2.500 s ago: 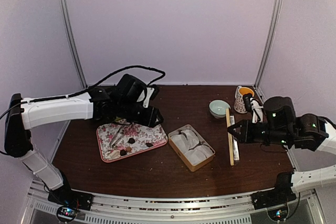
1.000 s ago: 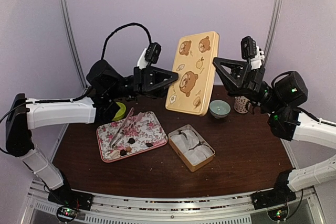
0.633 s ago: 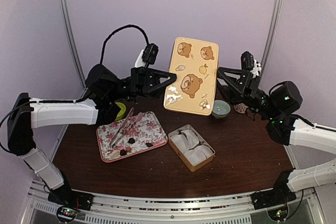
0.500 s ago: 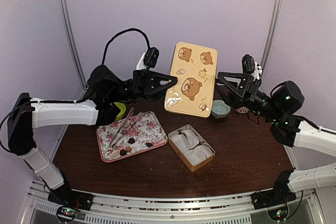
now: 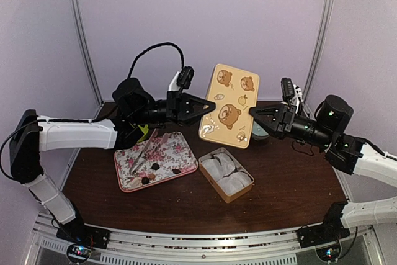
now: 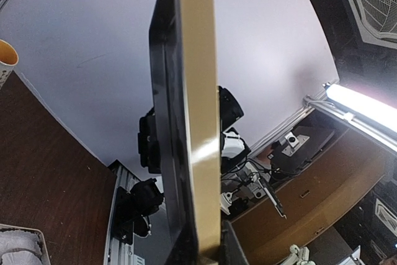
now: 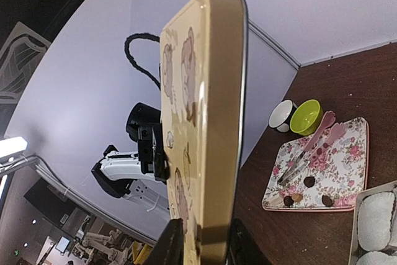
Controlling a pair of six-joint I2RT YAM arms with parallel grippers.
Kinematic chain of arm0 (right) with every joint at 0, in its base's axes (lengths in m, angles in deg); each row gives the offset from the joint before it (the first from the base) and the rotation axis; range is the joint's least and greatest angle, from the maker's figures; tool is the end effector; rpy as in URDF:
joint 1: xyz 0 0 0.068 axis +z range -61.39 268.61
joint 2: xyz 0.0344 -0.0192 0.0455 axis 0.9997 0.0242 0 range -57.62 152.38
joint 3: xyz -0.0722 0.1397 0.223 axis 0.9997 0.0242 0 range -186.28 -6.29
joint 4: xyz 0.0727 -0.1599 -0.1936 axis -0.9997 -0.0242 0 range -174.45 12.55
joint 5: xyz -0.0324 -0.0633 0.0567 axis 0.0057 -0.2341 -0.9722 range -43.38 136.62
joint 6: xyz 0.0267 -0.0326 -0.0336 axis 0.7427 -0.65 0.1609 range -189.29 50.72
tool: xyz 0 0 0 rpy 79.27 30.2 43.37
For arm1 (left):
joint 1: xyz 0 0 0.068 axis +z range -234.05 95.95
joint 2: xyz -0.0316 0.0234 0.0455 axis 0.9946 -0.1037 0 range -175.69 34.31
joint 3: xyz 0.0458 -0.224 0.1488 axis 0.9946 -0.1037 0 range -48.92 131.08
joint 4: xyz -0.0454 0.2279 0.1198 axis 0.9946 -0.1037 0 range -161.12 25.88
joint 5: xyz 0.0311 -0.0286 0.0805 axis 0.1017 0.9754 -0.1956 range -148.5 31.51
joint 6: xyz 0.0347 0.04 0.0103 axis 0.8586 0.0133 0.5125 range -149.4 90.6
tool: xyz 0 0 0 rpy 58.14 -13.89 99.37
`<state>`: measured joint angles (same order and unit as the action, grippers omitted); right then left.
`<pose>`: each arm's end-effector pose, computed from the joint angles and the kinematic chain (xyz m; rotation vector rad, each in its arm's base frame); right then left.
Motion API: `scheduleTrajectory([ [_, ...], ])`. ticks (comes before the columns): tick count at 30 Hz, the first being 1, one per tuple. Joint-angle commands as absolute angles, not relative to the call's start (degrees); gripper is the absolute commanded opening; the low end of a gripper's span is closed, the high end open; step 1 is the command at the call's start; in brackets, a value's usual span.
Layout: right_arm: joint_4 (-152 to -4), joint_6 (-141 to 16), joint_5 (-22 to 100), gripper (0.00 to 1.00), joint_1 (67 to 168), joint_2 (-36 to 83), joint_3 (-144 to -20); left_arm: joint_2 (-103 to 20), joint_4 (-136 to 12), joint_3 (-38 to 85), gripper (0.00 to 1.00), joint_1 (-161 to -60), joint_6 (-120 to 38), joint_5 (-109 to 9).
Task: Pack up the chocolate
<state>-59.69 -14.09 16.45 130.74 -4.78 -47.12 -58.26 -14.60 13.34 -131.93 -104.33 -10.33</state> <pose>0.1488 0.1588 0.3422 -0.3070 1.7302 1.6981 0.2257 -0.2893 0.3374 0.5741 1.7020 -2.2040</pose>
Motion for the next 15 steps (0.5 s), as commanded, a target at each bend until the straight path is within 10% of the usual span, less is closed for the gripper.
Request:
scheduleTrajectory([
  [1, -51.2, -13.4, 12.8, 0.25, 131.4, -6.1, -46.5, -59.1, -14.5, 14.3, 0.07, -131.7, -102.5, -11.7],
  [15, -49.2, -14.0, 7.7, 0.11, 134.0, -6.1, -50.0, -60.8, -26.0, 16.4, 0.15, -131.8, -97.4, -12.2],
])
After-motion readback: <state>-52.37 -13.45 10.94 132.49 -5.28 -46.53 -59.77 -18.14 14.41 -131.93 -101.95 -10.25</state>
